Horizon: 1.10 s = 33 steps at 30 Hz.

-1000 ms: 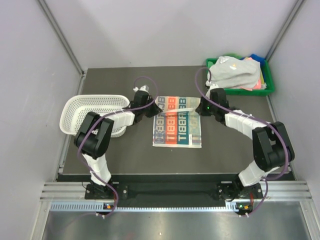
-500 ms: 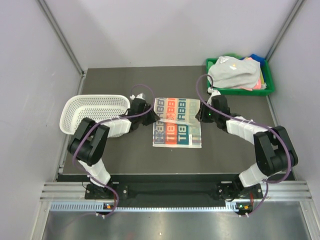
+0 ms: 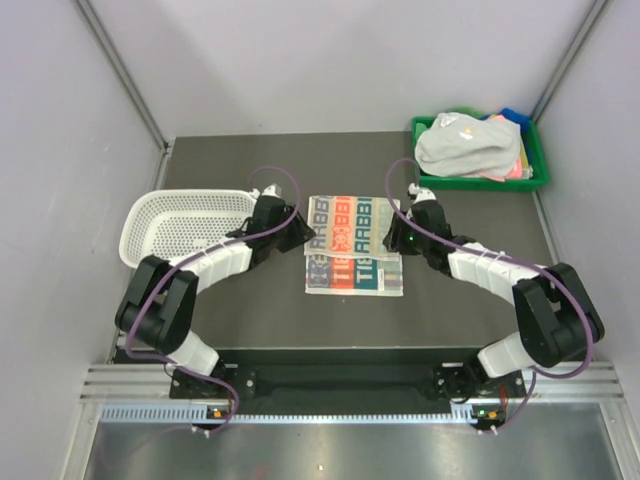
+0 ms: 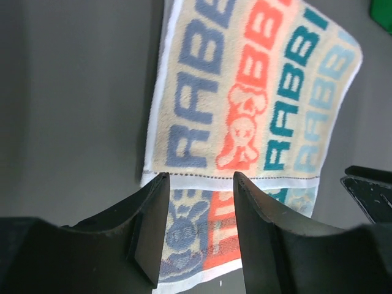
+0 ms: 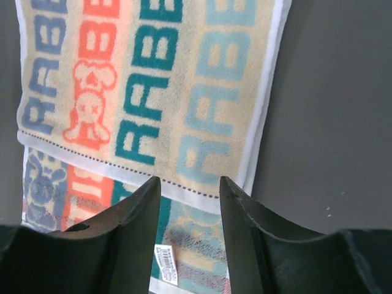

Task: Fold and stack the towels
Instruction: Fold the towel

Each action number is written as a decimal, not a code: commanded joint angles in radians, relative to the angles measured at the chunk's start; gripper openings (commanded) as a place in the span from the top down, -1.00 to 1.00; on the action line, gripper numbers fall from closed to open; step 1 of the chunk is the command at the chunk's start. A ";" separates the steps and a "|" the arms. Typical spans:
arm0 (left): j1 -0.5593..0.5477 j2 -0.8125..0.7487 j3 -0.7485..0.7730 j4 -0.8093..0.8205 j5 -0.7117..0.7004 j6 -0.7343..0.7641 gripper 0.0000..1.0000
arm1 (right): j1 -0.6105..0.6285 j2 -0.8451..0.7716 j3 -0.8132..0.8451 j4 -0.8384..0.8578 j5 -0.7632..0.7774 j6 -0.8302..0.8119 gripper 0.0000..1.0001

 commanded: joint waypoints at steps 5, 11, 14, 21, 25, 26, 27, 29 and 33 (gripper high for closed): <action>-0.010 0.068 0.051 -0.116 -0.050 -0.034 -0.01 | 0.035 -0.012 -0.029 -0.011 0.114 0.081 0.24; -0.011 0.118 0.059 -0.117 -0.042 -0.034 -0.01 | 0.035 -0.009 -0.042 -0.017 0.136 0.087 0.25; -0.010 0.138 0.059 -0.113 -0.044 -0.036 -0.01 | 0.037 -0.006 -0.046 -0.016 0.150 0.087 0.25; -0.010 0.169 0.062 -0.099 -0.042 -0.034 0.22 | 0.035 0.012 -0.040 -0.019 0.168 0.085 0.25; -0.011 0.172 0.059 -0.099 -0.047 -0.031 0.49 | 0.035 0.019 -0.040 -0.020 0.180 0.082 0.25; -0.011 0.172 0.060 -0.102 -0.048 -0.031 0.54 | 0.035 0.020 -0.042 -0.023 0.183 0.082 0.25; -0.011 0.172 0.060 -0.102 -0.050 -0.029 0.57 | 0.035 0.020 -0.040 -0.023 0.187 0.081 0.25; -0.011 0.172 0.066 -0.106 -0.050 -0.026 0.77 | 0.035 0.022 -0.042 -0.023 0.188 0.081 0.25; -0.011 0.166 0.082 -0.120 -0.050 -0.013 0.93 | 0.035 0.023 -0.034 -0.031 0.199 0.075 0.25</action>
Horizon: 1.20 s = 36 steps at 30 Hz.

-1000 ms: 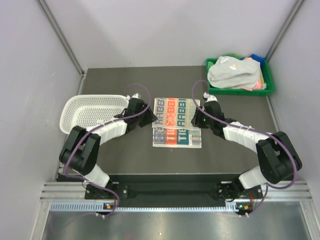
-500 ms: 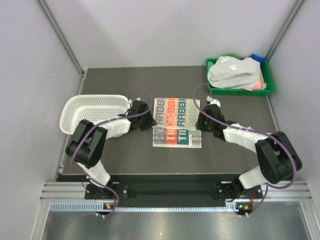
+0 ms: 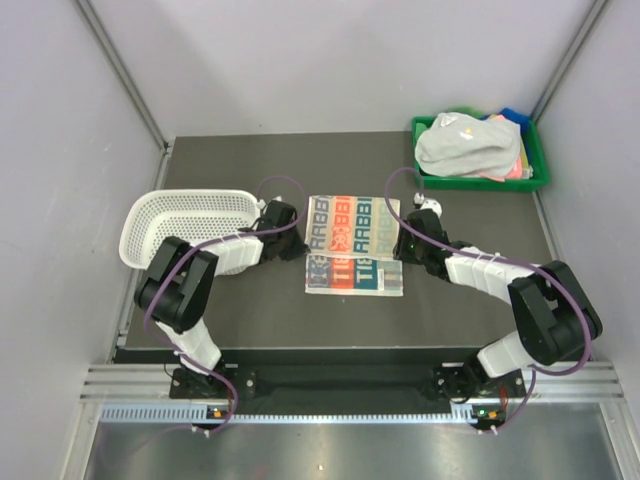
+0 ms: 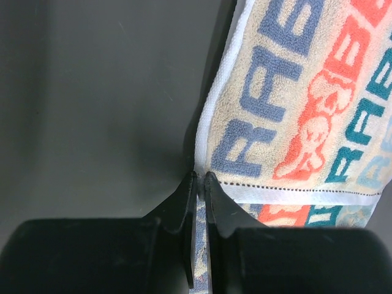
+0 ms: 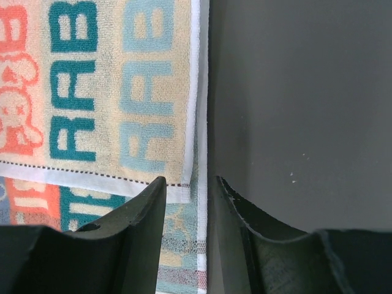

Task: Fold and stack the towels
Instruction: Fold the towel

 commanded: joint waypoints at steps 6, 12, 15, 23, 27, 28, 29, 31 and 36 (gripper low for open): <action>-0.004 0.014 0.071 -0.043 -0.019 0.047 0.99 | 0.007 0.001 0.015 0.011 0.032 -0.010 0.25; -0.007 0.034 0.100 -0.057 0.000 0.064 1.00 | 0.030 0.014 0.043 -0.017 0.047 -0.011 0.31; -0.011 0.039 0.119 -0.067 0.001 0.071 1.00 | 0.044 0.037 0.057 -0.019 0.057 -0.010 0.31; -0.019 0.037 0.146 -0.094 0.001 0.087 1.00 | 0.042 0.085 0.087 -0.022 0.070 -0.011 0.33; -0.019 0.036 0.153 -0.101 0.006 0.094 1.00 | 0.042 0.094 0.100 -0.022 0.074 -0.014 0.36; -0.019 0.036 0.156 -0.104 0.006 0.096 1.00 | 0.042 0.096 0.100 -0.022 0.077 -0.014 0.42; -0.021 0.036 0.157 -0.104 0.007 0.099 1.00 | 0.042 0.097 0.100 -0.023 0.077 -0.014 0.45; -0.021 0.037 0.162 -0.107 0.010 0.102 1.00 | 0.042 0.097 0.100 -0.023 0.078 -0.014 0.48; -0.021 0.040 0.176 -0.115 0.027 0.111 1.00 | 0.042 0.085 0.098 -0.022 0.078 -0.014 0.22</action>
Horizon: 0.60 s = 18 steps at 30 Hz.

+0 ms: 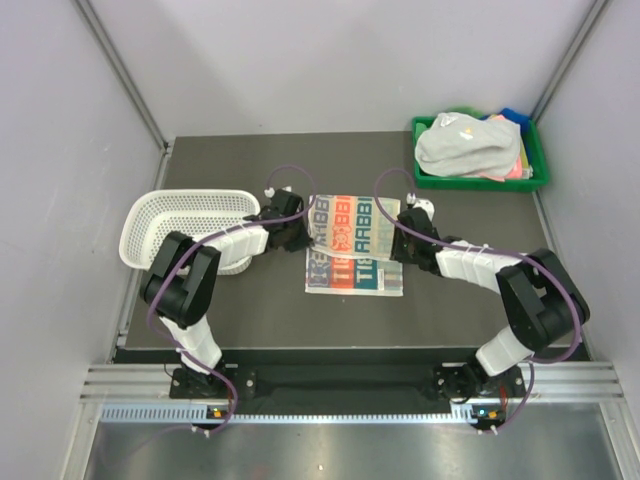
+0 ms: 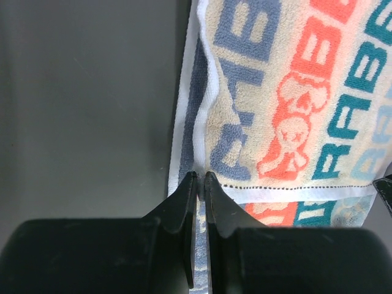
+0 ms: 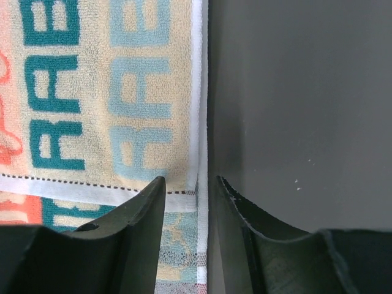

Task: Fold and stack the towels
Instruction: Fold the towel

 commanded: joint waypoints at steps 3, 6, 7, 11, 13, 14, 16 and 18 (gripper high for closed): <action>-0.008 0.003 0.051 -0.007 0.023 0.020 1.00 | 0.008 0.010 0.057 0.014 0.019 -0.016 0.21; -0.008 0.001 0.059 -0.012 0.029 0.015 1.00 | 0.008 0.027 0.077 0.017 0.019 -0.022 0.21; -0.006 0.000 0.065 -0.014 0.031 0.014 1.00 | 0.008 0.036 0.083 0.016 0.019 -0.021 0.21; -0.006 0.000 0.083 -0.026 0.035 0.004 1.00 | 0.008 0.053 0.112 0.002 0.013 -0.022 0.21; -0.008 -0.002 0.090 -0.030 0.034 0.001 1.00 | 0.008 0.052 0.112 0.002 0.010 -0.021 0.21; -0.008 -0.002 0.091 -0.034 0.029 0.000 1.00 | 0.008 0.052 0.110 -0.001 0.010 -0.019 0.21; -0.008 -0.002 0.096 -0.037 0.028 -0.002 1.00 | 0.008 0.043 0.100 -0.001 0.011 -0.015 0.21; -0.008 0.000 0.096 -0.038 0.025 -0.002 1.00 | 0.008 0.030 0.077 0.002 0.014 -0.007 0.21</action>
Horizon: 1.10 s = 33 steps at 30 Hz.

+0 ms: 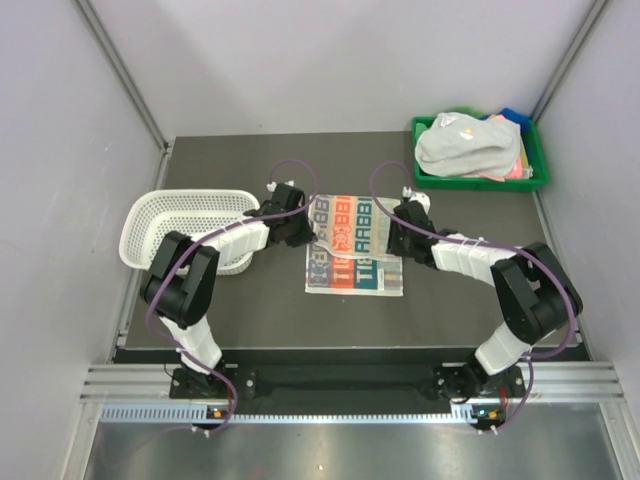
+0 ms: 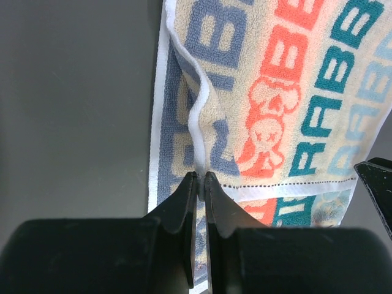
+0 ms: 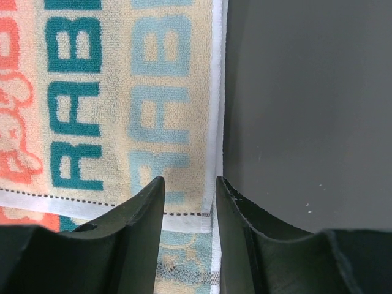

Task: Fold and stack the towels
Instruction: Fold the towel

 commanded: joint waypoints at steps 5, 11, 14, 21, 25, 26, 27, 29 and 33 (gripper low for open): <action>-0.005 0.004 0.034 0.002 0.000 -0.015 1.00 | 0.019 -0.055 -0.027 0.024 0.011 0.016 0.24; -0.005 0.011 0.033 0.008 0.006 -0.019 1.00 | 0.019 -0.025 -0.033 0.035 0.007 0.024 0.30; -0.005 0.011 0.028 0.008 0.003 -0.019 1.00 | 0.019 -0.016 -0.036 0.041 0.004 0.027 0.31; -0.005 0.015 0.022 0.010 0.003 -0.019 1.00 | 0.021 -0.022 -0.048 0.039 0.008 0.028 0.31; -0.004 0.018 0.021 0.014 0.003 -0.019 1.00 | 0.021 -0.029 -0.061 0.045 0.007 0.027 0.31; -0.005 0.019 0.020 0.014 0.002 -0.019 1.00 | 0.019 -0.029 -0.061 0.044 0.007 0.027 0.31; -0.005 0.021 0.020 0.014 0.005 -0.019 1.00 | 0.022 -0.027 -0.061 0.044 0.005 0.027 0.32; -0.005 0.025 0.020 0.016 0.005 -0.021 1.00 | 0.021 -0.027 -0.062 0.044 0.007 0.027 0.38; -0.005 0.030 0.019 0.017 0.003 -0.023 1.00 | 0.021 -0.030 -0.067 0.042 0.007 0.027 0.47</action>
